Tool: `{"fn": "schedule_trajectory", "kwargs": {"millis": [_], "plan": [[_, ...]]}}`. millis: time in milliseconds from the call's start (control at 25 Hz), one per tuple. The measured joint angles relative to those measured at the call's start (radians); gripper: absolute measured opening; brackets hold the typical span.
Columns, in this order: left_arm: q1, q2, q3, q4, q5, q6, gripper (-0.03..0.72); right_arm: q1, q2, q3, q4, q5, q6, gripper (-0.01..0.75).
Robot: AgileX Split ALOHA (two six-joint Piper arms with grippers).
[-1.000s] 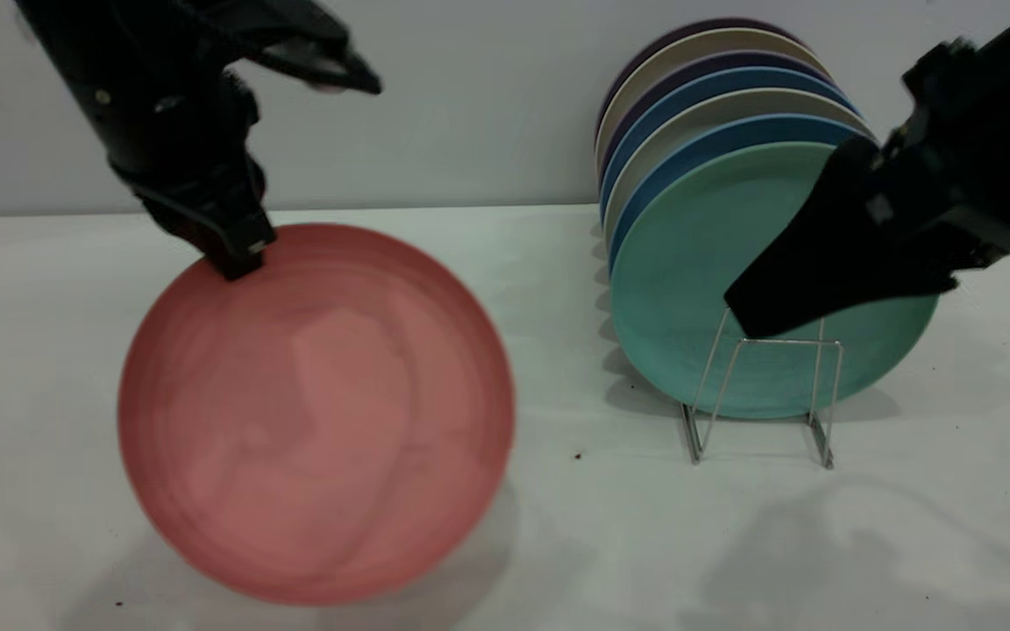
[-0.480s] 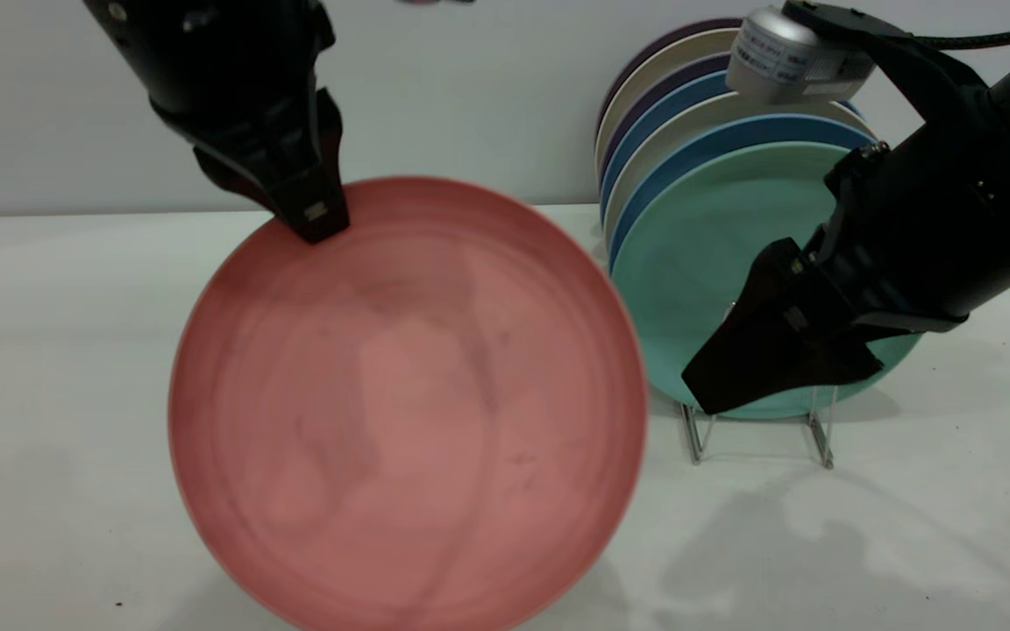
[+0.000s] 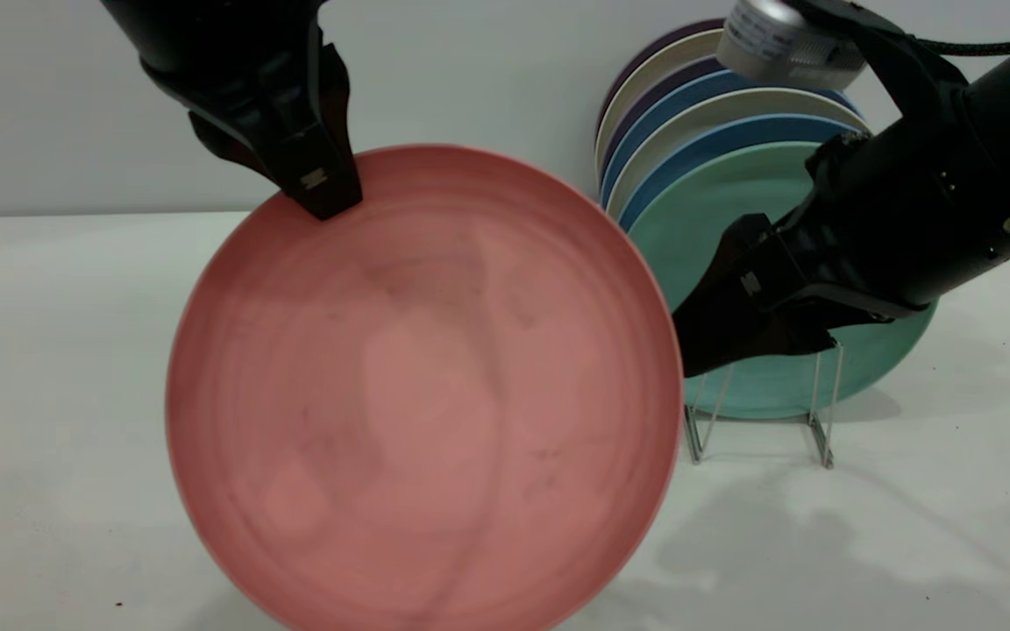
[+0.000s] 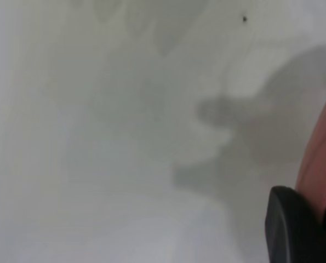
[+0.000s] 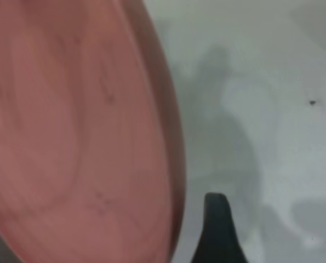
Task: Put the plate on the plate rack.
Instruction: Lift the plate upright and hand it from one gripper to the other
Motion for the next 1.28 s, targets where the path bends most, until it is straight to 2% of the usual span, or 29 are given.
{"fn": "schedule_trajectory", "kwargs": {"millis": [320, 480, 640, 760, 1000, 1280], "plan": [[0.000, 0.000, 0.000, 0.020, 0.025, 0.015, 0.012, -0.002, 0.000, 0.000, -0.104, -0.037, 0.061, 0.581], [0.000, 0.000, 0.000, 0.041, 0.031, 0.015, 0.012, -0.047, -0.029, 0.000, -0.124, -0.037, 0.101, 0.581], [0.000, 0.000, 0.000, 0.043, 0.031, 0.015, 0.012, -0.100, -0.089, -0.039, -0.124, 0.061, 0.130, 0.581], [0.000, 0.000, 0.000, 0.034, 0.023, 0.015, 0.012, -0.104, -0.100, -0.066, -0.124, 0.147, 0.135, 0.581], [0.000, 0.000, 0.000, -0.002, 0.006, 0.030, 0.012, -0.104, -0.060, -0.069, -0.110, 0.166, 0.135, 0.581], [0.000, 0.000, 0.000, -0.019, -0.002, 0.036, 0.012, -0.104, -0.001, -0.070, -0.014, 0.237, 0.089, 0.581]]}}
